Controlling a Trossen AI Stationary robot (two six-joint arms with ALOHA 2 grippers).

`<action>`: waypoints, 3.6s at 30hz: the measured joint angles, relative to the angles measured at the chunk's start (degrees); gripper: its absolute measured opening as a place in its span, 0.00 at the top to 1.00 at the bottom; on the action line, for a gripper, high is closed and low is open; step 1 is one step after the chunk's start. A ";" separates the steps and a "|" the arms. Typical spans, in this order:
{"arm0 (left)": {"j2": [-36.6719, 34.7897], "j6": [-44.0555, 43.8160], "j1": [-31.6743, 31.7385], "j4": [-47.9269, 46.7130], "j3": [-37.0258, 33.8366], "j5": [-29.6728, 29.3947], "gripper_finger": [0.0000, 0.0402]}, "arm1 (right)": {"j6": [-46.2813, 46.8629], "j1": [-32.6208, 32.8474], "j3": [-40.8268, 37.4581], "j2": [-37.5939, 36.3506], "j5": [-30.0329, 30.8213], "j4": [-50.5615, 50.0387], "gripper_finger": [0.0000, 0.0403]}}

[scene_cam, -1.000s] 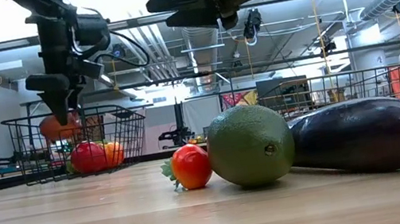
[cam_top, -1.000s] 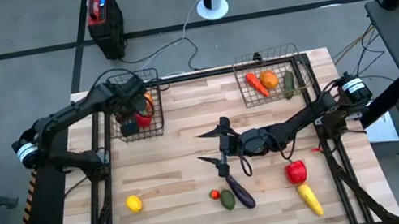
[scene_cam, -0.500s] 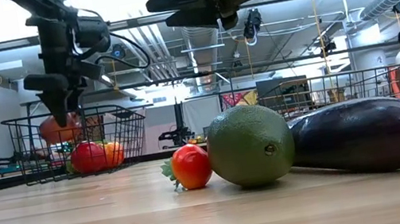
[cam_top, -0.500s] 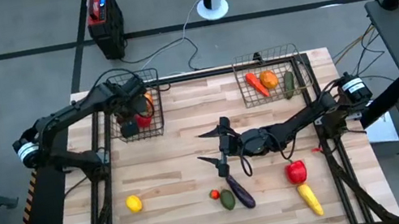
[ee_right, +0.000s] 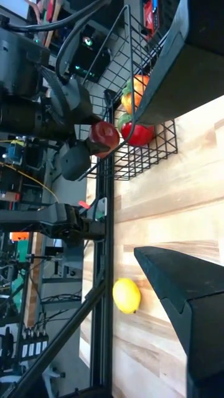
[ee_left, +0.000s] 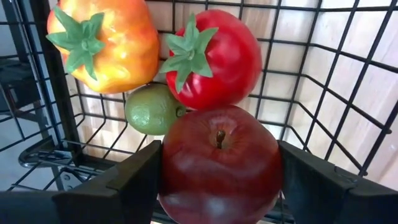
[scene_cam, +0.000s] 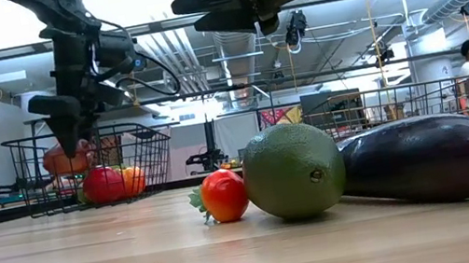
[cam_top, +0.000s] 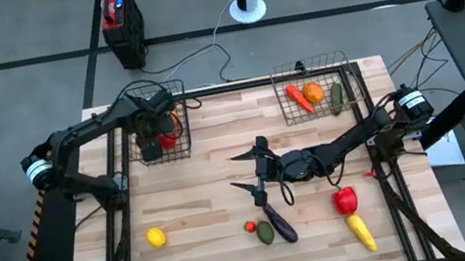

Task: Sort produce into baskets
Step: Put the apple into the left wire basket, then put the red tomato into the left wire basket

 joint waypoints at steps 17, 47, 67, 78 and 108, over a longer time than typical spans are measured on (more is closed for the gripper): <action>-0.16 -3.61 -0.02 0.97 -0.39 -0.16 0.29 | -0.15 0.00 0.00 0.00 -0.02 -0.04 0.19; -0.22 -7.70 -0.04 0.51 -0.39 -1.07 0.27 | -0.02 -0.01 0.00 0.00 -0.02 0.01 0.19; -0.59 -8.47 -0.02 0.45 -0.31 -1.67 0.14 | -0.02 -0.01 0.00 0.00 -0.02 0.03 0.19; -10.16 -15.87 -3.18 3.02 1.22 2.57 0.14 | 0.49 -0.01 0.09 0.00 0.00 -0.20 0.19; -5.73 -47.11 -68.87 26.33 1.14 -24.08 0.14 | 18.96 6.18 29.93 -1.12 -0.55 -78.95 0.19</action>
